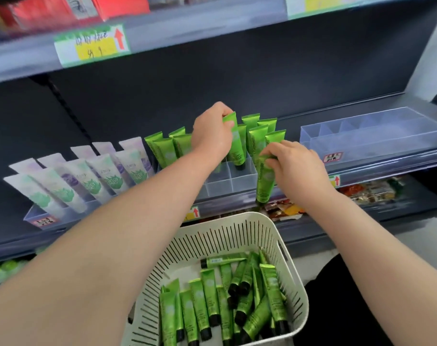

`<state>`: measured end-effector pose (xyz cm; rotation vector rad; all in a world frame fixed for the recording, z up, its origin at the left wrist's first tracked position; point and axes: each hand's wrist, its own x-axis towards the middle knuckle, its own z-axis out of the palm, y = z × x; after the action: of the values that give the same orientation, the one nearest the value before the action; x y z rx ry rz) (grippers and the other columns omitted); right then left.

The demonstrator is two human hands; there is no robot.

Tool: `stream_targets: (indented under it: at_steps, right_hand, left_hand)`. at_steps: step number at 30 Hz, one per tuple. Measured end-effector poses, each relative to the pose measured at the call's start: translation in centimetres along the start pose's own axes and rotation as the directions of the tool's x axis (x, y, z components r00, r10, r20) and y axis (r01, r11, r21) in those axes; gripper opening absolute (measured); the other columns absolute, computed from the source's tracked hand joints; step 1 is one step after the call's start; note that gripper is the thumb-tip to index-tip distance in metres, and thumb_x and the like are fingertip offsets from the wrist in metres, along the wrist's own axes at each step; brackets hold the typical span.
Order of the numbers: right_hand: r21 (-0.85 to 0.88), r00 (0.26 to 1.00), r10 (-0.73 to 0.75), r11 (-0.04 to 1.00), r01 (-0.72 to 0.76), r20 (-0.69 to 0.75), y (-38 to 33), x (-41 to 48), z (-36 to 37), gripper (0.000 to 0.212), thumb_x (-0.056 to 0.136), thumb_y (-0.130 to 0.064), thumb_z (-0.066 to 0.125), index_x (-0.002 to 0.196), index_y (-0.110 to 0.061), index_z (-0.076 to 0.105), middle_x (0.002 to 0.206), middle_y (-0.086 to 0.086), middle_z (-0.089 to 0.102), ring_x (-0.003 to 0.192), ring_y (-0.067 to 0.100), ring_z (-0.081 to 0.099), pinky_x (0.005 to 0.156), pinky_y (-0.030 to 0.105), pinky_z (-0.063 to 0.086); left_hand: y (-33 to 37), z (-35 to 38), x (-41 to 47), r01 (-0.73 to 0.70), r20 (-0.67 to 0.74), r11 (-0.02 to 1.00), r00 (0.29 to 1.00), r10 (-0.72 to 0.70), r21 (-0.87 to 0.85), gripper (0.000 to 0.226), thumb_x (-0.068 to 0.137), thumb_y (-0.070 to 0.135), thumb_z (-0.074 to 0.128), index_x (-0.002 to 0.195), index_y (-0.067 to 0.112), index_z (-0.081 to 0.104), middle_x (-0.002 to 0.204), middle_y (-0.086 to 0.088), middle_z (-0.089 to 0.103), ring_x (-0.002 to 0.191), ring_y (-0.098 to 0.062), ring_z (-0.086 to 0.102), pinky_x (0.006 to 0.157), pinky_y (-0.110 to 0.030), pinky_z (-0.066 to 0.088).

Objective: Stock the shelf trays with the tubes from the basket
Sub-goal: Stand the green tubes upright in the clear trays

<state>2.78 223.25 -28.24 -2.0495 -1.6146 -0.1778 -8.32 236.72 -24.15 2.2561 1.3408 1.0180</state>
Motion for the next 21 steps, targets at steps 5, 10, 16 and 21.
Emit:
stream_targets:
  at_steps: [5,10,16,21]
  right_hand:
    - [0.024,1.000,0.001,1.000,0.000,-0.005,0.8,0.0,0.3,0.020,0.095,-0.018,0.051,0.111,-0.022,0.063,0.102,-0.001,0.063,0.096,0.024,0.055,0.075,0.037,0.040]
    - [0.026,1.000,-0.011,1.000,0.011,-0.016,1.0,0.5,0.3,0.022,0.096,-0.019,0.049,0.113,-0.021,0.063,0.104,-0.001,0.064,0.097,0.023,0.055,0.076,0.039,0.043]
    - [0.006,0.999,-0.032,0.999,0.032,-0.036,0.0,1.5,-0.2,0.022,0.096,-0.017,0.050,0.112,-0.020,0.064,0.107,0.001,0.064,0.102,0.025,0.054,0.080,0.042,0.045]
    - [-0.033,0.996,-0.047,0.998,0.044,-0.077,-1.4,3.1,-1.6,0.022,0.097,-0.017,0.047,0.113,-0.021,0.062,0.108,0.002,0.062,0.104,0.027,0.051,0.079,0.040,0.038]
  left_hand:
    - [-1.1,2.6,0.9,-0.062,0.127,0.987,0.991,0.043,0.150,0.021,0.096,0.012,0.054,0.113,0.022,0.060,0.109,0.003,0.064,0.088,-0.017,0.053,0.067,-0.029,0.038]
    - [-1.9,3.3,1.2,-0.110,0.226,0.974,0.972,0.064,0.197,0.032,0.094,0.003,0.052,0.119,0.020,0.061,0.118,0.001,0.065,0.104,-0.019,0.059,0.078,-0.027,0.042]
    - [-1.7,1.5,0.7,-0.174,0.209,0.968,0.968,0.136,0.178,0.034,0.096,0.009,0.053,0.127,0.022,0.058,0.128,0.000,0.060,0.117,-0.021,0.055,0.094,-0.041,0.047]
    - [-2.4,-0.8,-0.6,-0.299,0.250,0.903,0.941,0.226,0.309,0.031,0.096,0.016,0.056,0.126,0.025,0.059,0.132,0.001,0.055,0.123,-0.022,0.047,0.091,-0.039,0.045]
